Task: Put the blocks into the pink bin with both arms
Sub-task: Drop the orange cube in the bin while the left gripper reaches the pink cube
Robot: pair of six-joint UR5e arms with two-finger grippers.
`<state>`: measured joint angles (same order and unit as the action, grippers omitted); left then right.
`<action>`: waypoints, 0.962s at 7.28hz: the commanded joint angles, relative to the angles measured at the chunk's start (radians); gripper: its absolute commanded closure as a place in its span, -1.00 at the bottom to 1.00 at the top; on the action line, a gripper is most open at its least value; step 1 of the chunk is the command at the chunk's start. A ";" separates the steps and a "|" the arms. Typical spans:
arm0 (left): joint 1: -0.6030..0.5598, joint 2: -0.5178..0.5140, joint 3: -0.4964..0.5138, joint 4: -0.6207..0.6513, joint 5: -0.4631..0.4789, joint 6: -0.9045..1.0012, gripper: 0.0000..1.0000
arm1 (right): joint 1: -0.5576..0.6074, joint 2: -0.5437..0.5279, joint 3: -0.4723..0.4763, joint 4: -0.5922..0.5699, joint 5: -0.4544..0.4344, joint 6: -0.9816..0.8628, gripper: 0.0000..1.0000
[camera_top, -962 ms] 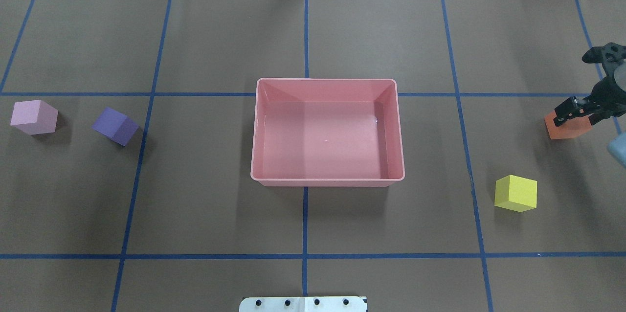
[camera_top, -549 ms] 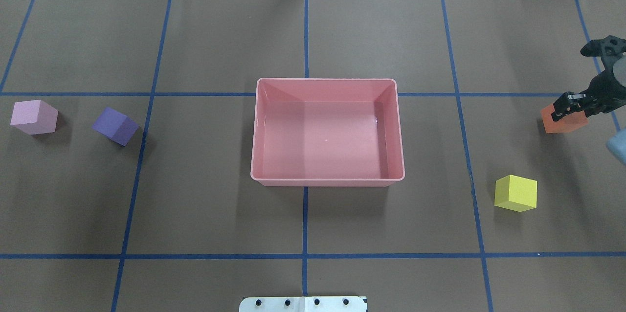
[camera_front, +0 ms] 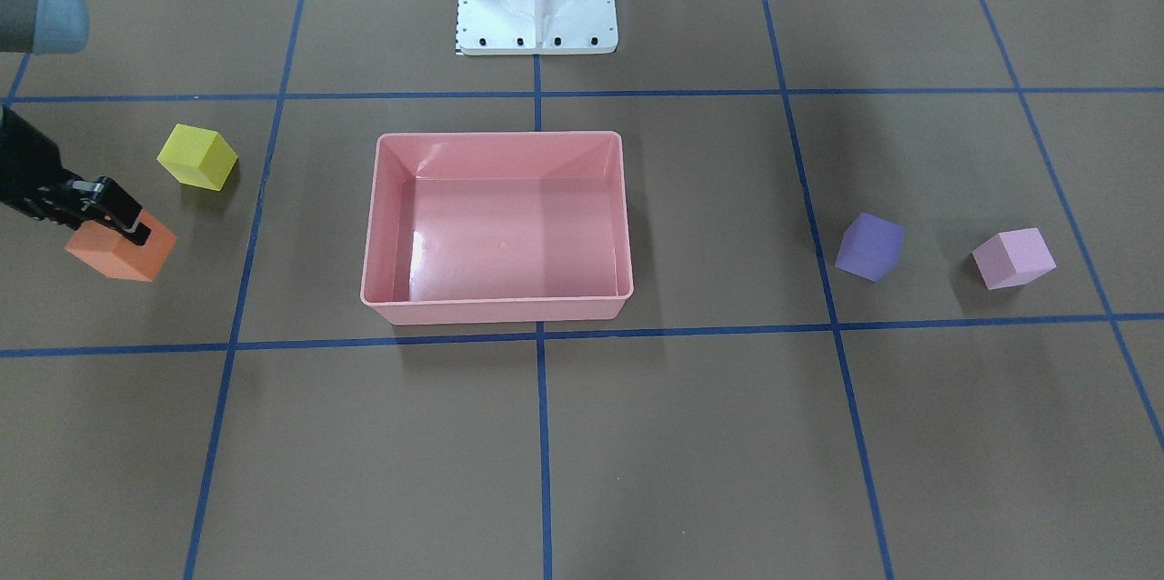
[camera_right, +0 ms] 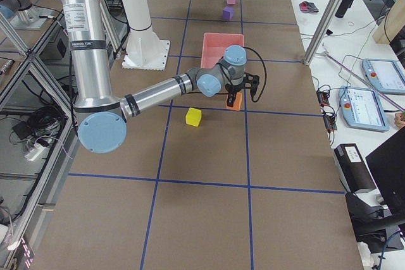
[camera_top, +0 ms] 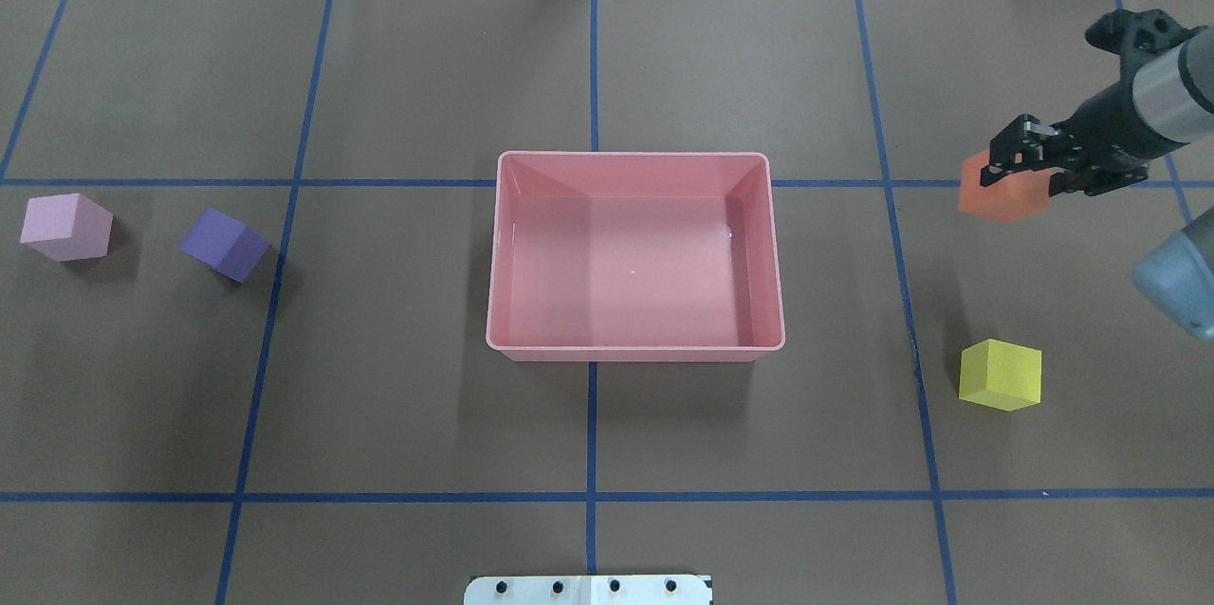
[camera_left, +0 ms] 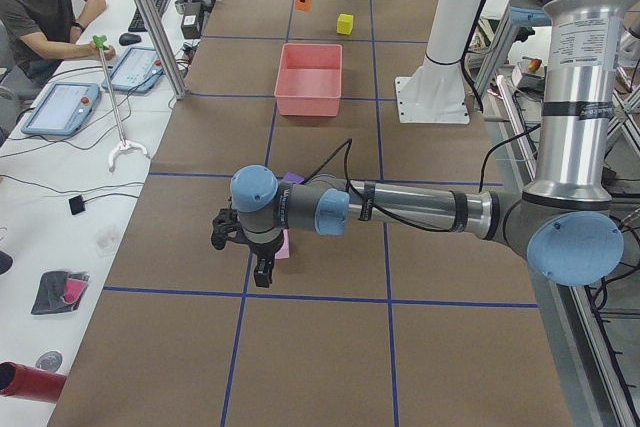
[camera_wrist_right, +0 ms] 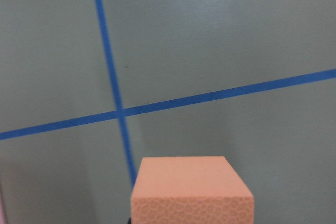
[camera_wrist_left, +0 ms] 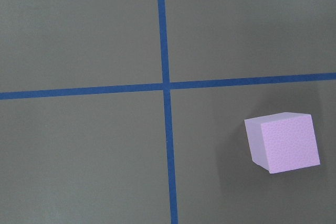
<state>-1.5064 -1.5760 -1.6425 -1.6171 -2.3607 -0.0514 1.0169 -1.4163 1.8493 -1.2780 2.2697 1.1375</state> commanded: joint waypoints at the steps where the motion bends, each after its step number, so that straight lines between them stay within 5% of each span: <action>1: 0.002 0.001 0.003 -0.006 0.001 0.001 -0.99 | -0.229 0.246 0.007 -0.103 -0.175 0.371 1.00; 2: 0.012 -0.001 0.003 -0.006 0.001 0.002 -0.99 | -0.295 0.351 -0.001 -0.232 -0.246 0.387 1.00; 5: 0.101 -0.002 0.001 -0.114 0.001 -0.048 -1.00 | -0.388 0.410 -0.048 -0.256 -0.285 0.439 1.00; 6: 0.159 -0.013 -0.010 -0.194 0.001 -0.252 -0.99 | -0.409 0.425 -0.071 -0.256 -0.300 0.442 1.00; 7: 0.272 -0.016 -0.016 -0.331 0.012 -0.413 -0.99 | -0.417 0.424 -0.077 -0.256 -0.306 0.441 0.56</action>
<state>-1.3515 -1.5862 -1.6499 -1.8035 -2.3571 -0.2637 0.6187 -1.0003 1.7890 -1.5333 1.9772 1.5731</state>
